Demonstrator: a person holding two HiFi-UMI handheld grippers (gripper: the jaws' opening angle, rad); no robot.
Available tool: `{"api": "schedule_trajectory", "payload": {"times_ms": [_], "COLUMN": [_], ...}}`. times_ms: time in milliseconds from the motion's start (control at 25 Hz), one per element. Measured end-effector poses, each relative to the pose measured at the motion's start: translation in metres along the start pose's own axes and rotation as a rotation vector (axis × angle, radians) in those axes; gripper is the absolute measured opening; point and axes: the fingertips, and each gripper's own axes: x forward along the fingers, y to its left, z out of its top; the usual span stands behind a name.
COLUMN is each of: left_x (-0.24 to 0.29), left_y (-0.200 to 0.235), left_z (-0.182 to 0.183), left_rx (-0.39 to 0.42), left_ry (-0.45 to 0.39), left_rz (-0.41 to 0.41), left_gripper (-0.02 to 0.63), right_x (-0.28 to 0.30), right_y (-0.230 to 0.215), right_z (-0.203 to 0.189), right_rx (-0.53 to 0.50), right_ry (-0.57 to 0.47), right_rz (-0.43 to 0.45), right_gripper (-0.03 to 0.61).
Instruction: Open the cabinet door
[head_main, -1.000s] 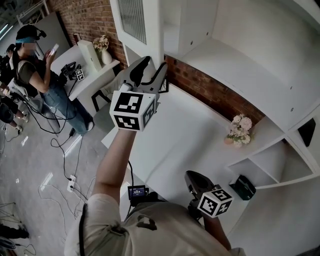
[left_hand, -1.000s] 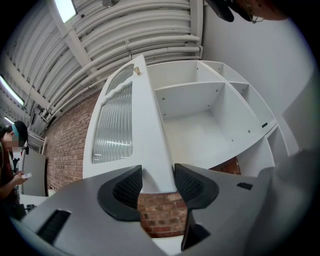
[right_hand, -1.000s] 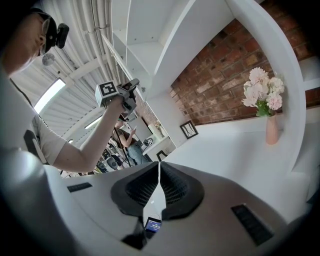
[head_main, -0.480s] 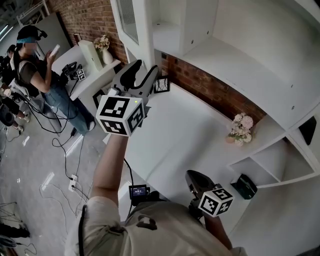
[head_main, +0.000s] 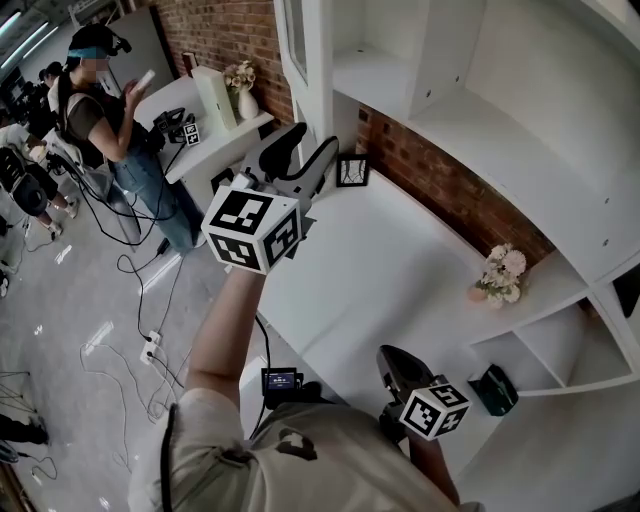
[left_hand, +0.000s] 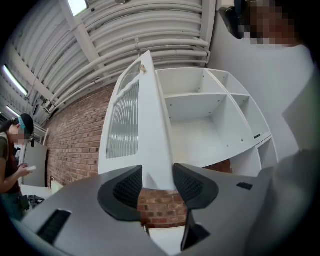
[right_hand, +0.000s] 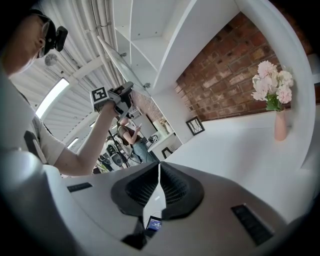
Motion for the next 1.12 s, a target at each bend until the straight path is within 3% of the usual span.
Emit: {"api": "schedule_trajectory", "payload": {"times_ms": [640, 1120], "left_x": [-0.032, -0.057], "left_y": [0.025, 0.050], "left_z": [-0.001, 0.001], "left_rx": [0.007, -0.048], "left_ry": [0.037, 0.048], "left_rz": [-0.005, -0.022], "left_gripper": [0.213, 0.213], "right_x": [0.022, 0.035], "right_y": [0.020, 0.034], "right_z": [-0.010, -0.014], "right_rx": [-0.022, -0.038], "right_ry": [0.043, 0.069], "right_rz": [0.072, 0.101], "right_gripper": [0.032, 0.032]}}
